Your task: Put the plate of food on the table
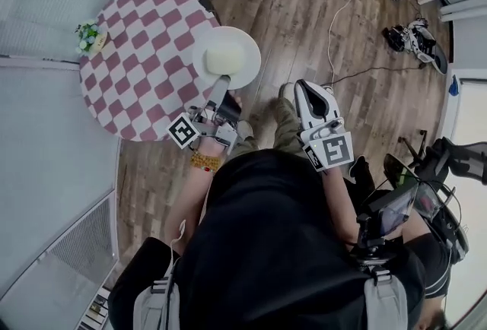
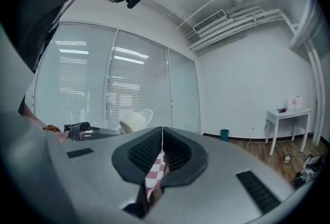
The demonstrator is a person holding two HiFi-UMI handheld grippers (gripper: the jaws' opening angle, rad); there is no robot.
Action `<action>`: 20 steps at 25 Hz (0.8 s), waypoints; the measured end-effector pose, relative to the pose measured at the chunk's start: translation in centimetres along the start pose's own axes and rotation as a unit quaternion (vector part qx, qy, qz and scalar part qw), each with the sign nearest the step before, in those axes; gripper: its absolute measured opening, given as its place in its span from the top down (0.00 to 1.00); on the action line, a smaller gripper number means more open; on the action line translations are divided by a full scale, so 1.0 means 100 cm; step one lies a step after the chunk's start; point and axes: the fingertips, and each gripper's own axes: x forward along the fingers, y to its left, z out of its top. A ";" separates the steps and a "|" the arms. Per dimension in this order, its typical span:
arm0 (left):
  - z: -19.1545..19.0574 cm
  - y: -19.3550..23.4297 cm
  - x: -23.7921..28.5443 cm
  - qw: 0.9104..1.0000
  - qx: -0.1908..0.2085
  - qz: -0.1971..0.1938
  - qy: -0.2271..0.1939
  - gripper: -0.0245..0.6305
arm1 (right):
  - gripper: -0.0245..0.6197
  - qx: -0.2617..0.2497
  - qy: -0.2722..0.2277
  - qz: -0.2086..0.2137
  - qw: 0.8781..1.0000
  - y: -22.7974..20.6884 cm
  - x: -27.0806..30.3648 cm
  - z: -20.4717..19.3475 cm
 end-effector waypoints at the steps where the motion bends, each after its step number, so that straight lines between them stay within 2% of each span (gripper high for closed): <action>1: 0.002 0.002 0.003 1.000 0.002 0.002 -0.003 0.93 | 0.94 0.002 0.000 0.004 1.000 -0.003 0.007 -0.001; 9: 0.034 0.025 0.039 0.998 0.020 0.029 -0.044 0.93 | 0.94 0.011 -0.002 0.059 0.998 -0.036 0.079 -0.008; 15: 0.062 0.040 0.085 0.994 0.036 0.058 -0.080 0.93 | 0.94 0.024 0.012 0.094 0.995 -0.083 0.139 -0.007; 20: 0.073 0.055 0.132 0.992 0.040 0.071 -0.096 0.93 | 0.94 0.033 0.025 0.103 0.994 -0.134 0.173 -0.010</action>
